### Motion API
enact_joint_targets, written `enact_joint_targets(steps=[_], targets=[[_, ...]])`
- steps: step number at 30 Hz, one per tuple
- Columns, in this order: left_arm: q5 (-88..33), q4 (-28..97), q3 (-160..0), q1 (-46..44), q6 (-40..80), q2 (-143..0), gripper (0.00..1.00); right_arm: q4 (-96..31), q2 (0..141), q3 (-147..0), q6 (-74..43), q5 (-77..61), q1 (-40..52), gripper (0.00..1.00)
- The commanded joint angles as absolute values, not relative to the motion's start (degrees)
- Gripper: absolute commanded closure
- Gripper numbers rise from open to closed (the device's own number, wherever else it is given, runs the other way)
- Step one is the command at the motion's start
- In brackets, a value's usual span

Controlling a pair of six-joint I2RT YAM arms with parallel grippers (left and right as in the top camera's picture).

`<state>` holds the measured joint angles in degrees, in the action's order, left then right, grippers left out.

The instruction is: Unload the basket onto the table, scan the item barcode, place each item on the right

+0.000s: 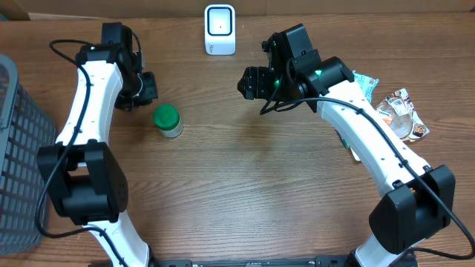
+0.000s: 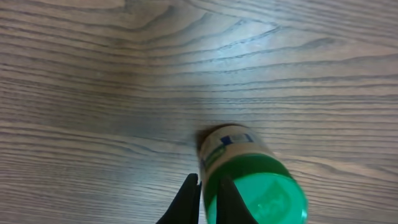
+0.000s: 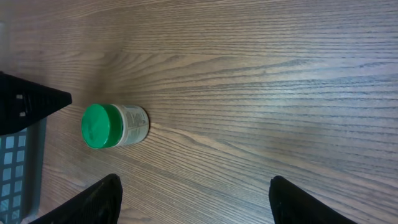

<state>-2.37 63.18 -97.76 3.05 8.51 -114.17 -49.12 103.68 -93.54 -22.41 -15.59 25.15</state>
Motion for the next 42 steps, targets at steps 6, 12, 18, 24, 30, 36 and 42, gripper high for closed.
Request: enact_joint_targets(steps=[6, 12, 18, 24, 30, 36, 42], targets=[[2.57, 62.94, -97.49, 3.55, 9.26, -121.78, 0.96, -50.02, 104.29, -94.13, -20.51, -15.05, 25.02, 0.23], [-8.38, 61.21, -97.49, 2.55, 6.42, -124.38, 0.96, -49.58, 104.29, -94.13, -20.53, -15.05, 25.02, 0.24], [-14.04, 59.72, -97.49, -2.59, 4.69, -124.86, 0.96, -50.24, 104.29, -94.13, -20.53, -15.05, 25.02, 0.23], [-14.28, 60.38, -97.49, -7.31, 5.56, -124.86, 0.96, -50.26, 104.29, -94.13, -20.53, -15.05, 25.02, 0.24], [-14.15, 60.77, -97.49, -10.48, 8.49, -124.86, 0.96, -50.72, 104.29, -94.13, -20.47, -15.07, 25.02, 0.23], [-11.86, 64.79, -101.12, -4.78, 12.49, -124.77, 0.96, -50.15, 104.29, -94.13, -15.31, -15.55, 25.19, 0.23], [-11.88, 73.3, -109.89, 2.35, 12.47, -124.73, 0.96, -47.4, 104.29, -94.13, -10.92, -15.31, 27.31, 0.2]])
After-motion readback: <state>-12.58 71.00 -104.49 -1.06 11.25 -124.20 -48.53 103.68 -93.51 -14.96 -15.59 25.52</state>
